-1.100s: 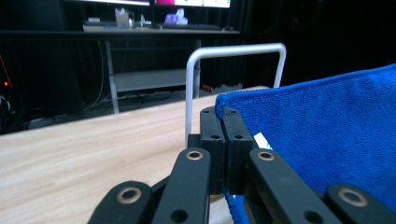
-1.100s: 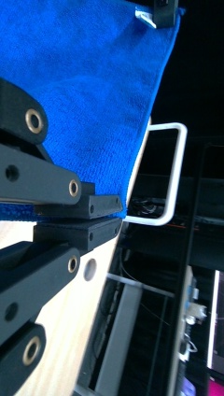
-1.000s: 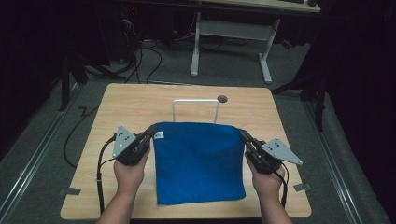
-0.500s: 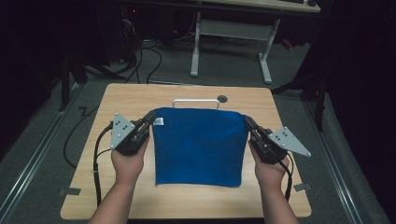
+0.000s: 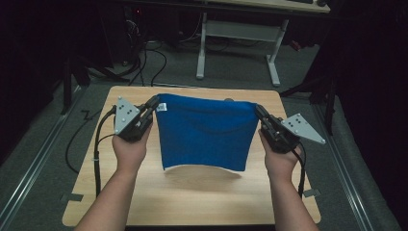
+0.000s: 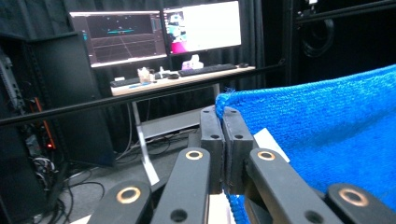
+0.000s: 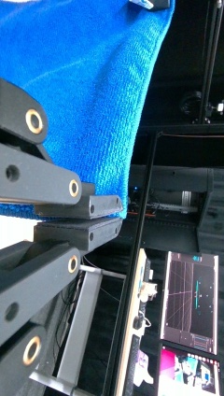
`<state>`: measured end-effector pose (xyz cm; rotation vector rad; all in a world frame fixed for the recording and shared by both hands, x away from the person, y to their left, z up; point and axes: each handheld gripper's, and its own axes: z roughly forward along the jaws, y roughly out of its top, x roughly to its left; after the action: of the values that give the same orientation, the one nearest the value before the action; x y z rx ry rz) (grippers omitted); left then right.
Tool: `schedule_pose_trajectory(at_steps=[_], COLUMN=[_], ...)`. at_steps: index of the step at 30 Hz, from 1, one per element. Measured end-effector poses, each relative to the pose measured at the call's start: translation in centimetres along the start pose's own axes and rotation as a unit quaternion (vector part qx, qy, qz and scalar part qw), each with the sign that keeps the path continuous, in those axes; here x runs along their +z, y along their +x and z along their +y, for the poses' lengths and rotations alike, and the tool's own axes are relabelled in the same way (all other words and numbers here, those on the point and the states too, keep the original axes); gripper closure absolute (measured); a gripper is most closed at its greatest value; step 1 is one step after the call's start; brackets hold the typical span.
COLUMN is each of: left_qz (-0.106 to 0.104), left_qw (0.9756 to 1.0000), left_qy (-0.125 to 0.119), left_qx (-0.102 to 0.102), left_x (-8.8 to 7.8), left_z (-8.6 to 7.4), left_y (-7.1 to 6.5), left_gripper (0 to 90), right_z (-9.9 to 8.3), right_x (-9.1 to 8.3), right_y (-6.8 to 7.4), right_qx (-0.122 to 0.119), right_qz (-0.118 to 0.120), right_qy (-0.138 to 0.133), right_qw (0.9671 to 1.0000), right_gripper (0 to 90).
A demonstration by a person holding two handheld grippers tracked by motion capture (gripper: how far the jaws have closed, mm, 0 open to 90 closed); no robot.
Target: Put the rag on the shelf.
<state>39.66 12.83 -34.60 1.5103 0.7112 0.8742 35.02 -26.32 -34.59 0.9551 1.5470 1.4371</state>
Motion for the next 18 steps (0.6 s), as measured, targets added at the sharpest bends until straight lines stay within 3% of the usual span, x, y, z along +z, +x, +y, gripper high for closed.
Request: schedule_pose_trajectory(at_steps=[11, 18], left_qz=[0.024, 0.027], left_qw=[0.9993, 0.9990], left_qy=[0.003, 0.010], left_qx=[0.029, 0.035], left_x=[2.8, 4.5], left_z=[0.8, 1.5], left_y=[2.1, 3.1], left_gripper=[89.1, 89.1], right_z=[1.7, 2.2], right_x=[3.4, 5.5], right_y=[-0.5, -1.2], right_qx=[-0.009, -0.014], right_qz=[-0.008, -0.018], right_qy=[0.002, 0.012], right_qw=[0.9999, 0.9997], right_gripper=[88.2, 88.3])
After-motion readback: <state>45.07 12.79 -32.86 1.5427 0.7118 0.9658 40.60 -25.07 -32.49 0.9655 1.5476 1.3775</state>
